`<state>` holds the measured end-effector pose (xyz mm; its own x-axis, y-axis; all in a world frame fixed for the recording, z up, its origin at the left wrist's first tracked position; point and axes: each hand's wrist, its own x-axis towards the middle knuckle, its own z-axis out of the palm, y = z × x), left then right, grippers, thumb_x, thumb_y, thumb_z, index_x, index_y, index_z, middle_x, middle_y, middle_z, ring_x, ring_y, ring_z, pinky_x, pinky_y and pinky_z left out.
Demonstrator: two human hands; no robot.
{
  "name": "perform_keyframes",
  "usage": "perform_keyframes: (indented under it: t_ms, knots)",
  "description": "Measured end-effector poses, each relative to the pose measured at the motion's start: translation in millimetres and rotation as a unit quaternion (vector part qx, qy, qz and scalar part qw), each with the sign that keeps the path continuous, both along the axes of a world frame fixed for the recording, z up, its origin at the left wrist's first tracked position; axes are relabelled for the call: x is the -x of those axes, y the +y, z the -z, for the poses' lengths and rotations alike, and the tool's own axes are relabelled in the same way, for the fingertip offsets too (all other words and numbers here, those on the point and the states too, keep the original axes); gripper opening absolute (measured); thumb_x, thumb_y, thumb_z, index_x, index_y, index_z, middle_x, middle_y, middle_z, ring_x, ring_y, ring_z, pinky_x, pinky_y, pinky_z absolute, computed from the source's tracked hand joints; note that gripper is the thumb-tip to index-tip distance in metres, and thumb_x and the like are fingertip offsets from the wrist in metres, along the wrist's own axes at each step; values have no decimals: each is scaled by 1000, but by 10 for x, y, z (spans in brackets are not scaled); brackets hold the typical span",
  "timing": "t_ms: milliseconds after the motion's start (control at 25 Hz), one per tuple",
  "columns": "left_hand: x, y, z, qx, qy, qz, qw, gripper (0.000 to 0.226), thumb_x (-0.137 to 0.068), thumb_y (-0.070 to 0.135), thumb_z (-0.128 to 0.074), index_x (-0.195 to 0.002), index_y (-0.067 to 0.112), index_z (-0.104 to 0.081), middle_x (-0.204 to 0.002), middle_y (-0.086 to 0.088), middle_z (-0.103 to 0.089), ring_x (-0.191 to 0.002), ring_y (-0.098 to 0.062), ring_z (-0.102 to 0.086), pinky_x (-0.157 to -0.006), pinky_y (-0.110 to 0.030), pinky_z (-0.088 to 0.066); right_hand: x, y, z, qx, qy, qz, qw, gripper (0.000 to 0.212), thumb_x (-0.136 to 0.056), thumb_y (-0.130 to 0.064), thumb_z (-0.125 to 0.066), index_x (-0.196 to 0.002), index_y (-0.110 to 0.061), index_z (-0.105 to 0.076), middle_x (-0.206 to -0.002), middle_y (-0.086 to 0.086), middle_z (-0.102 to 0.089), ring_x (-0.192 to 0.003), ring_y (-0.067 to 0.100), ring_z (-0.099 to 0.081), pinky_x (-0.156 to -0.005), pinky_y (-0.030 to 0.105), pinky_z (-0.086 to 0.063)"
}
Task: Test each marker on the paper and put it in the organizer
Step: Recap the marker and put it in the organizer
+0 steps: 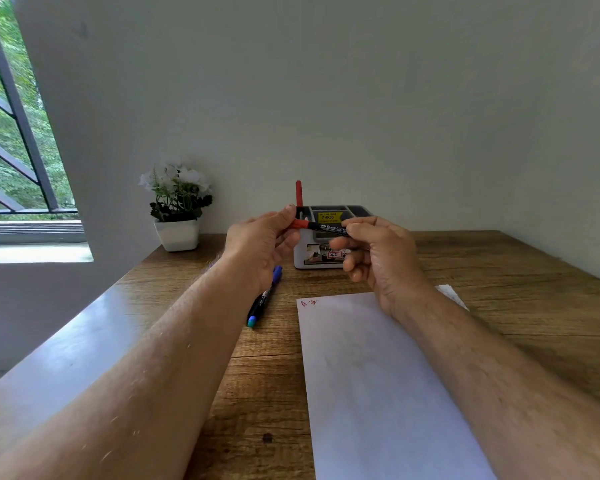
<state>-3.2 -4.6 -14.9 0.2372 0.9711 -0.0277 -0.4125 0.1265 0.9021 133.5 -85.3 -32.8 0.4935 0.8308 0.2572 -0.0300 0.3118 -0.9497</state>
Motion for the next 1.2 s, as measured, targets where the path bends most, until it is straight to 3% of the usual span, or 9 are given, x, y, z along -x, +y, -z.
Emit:
perform_keyframes:
  t_ms: [160, 360, 760, 840, 960, 1080, 1200]
  knots:
    - [-8, -30, 44, -14, 21, -3, 1000, 29, -86, 14, -72, -110, 4, -59, -86, -14, -74, -61, -14, -70, -57, -24, -60, 19, 24, 34, 12, -18, 33, 999, 10, -92, -9, -51, -87, -16, -56, -63, 5, -56, -41, 12, -42, -38, 19, -31]
    - [-91, -89, 77, -15, 8, -7, 1000, 28, -87, 8, -70, -110, 4, -55, -90, -18, -74, -70, -19, -73, -57, -25, -60, -30, 50, 76, -1, 48, 33, 998, 17, -92, -3, -45, -87, -17, -36, -58, 5, -47, -33, 9, -31, -33, 17, -25]
    - [-145, -87, 84, -17, -32, -25, 999, 29, -88, 8, -70, -113, 4, -56, -84, -14, -73, -72, -18, -74, -60, -26, -59, -23, 17, 72, -23, 72, -8, 997, 14, -94, -6, -43, -84, -16, -41, -57, 5, -48, -36, 12, -28, -36, 18, -23]
    - [-143, -70, 82, -5, -36, -41, 999, 29, -89, 9, -68, -115, 3, -58, -85, -14, -73, -69, -17, -74, -58, -25, -58, 1, 23, 51, -35, 77, -41, 996, 6, -95, -14, -41, -96, -12, -46, -61, 7, -53, -38, 13, -34, -38, 18, -26]
    - [-134, -37, 76, 15, -38, -59, 997, 29, -90, 8, -66, -117, 1, -60, -88, -14, -71, -73, -17, -73, -60, -25, -60, 32, 12, 36, -33, 100, -73, 992, 33, -95, -27, -36, -112, -3, -54, -65, 10, -55, -43, 16, -41, -42, 20, -30]
    - [-101, 16, 59, 31, -29, -79, 996, 25, -89, 10, -67, -113, 1, -64, -88, -12, -71, -77, -17, -72, -63, -24, -61, 42, -14, 0, -38, 146, -59, 987, 26, -95, -26, -31, -101, -12, -52, -63, 14, -56, -44, 19, -43, -43, 22, -29]
    - [-63, 47, 32, 42, -45, -93, 994, 26, -89, 10, -68, -113, 2, -64, -88, -11, -71, -77, -16, -72, -63, -24, -61, 19, 0, 11, -30, 151, -24, 988, 26, -96, -22, -31, -102, -13, -54, -62, 14, -59, -42, 18, -46, -41, 21, -31]
